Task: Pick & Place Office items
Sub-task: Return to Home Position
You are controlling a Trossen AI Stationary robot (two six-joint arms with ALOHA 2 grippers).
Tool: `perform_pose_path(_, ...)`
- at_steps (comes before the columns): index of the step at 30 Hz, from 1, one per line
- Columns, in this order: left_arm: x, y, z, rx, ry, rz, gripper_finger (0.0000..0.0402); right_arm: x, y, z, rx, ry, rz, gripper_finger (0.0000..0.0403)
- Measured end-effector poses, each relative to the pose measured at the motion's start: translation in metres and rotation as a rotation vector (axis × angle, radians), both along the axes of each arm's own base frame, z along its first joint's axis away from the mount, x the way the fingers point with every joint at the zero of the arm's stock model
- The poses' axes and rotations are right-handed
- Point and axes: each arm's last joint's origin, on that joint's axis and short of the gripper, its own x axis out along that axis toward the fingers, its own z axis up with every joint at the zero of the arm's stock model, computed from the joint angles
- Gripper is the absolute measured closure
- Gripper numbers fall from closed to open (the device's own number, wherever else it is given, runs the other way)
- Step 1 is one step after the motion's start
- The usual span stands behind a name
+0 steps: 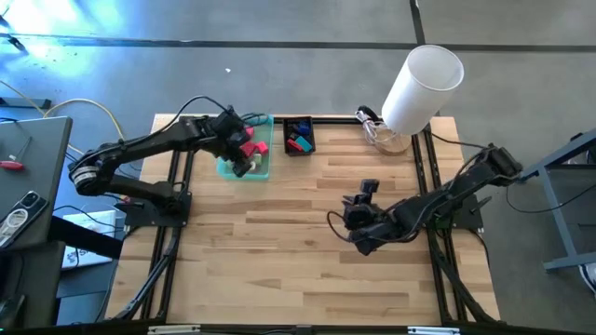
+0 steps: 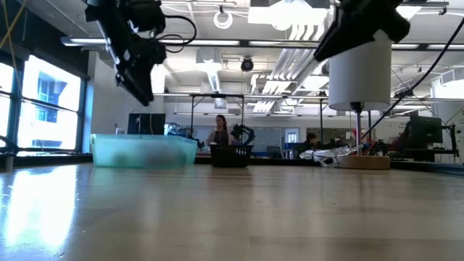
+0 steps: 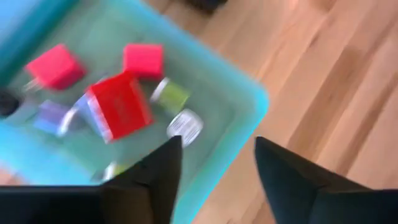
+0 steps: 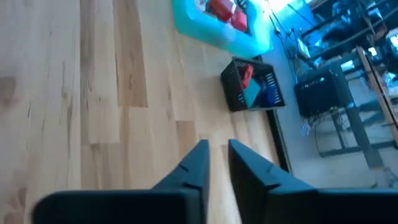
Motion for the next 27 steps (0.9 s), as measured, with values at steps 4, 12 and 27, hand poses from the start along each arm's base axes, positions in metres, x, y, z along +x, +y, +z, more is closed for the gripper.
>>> perform_pose_path(4,-0.015,-0.013,0.006,0.059,0.095,0.026,0.0279,-0.018,-0.007,0.026,0.018,-0.055,0.028,0.0394)
perform_pose_path(12,-0.050,-0.037,0.031,0.153,0.050,0.032,0.0395,-0.070,-0.031,0.081,0.251,-0.229,0.121,0.0400)
perform_pose_path(27,-0.126,-0.081,0.040,0.301,-0.453,-0.015,0.0399,-0.106,-0.053,0.005,0.412,-0.538,0.482,0.0399)
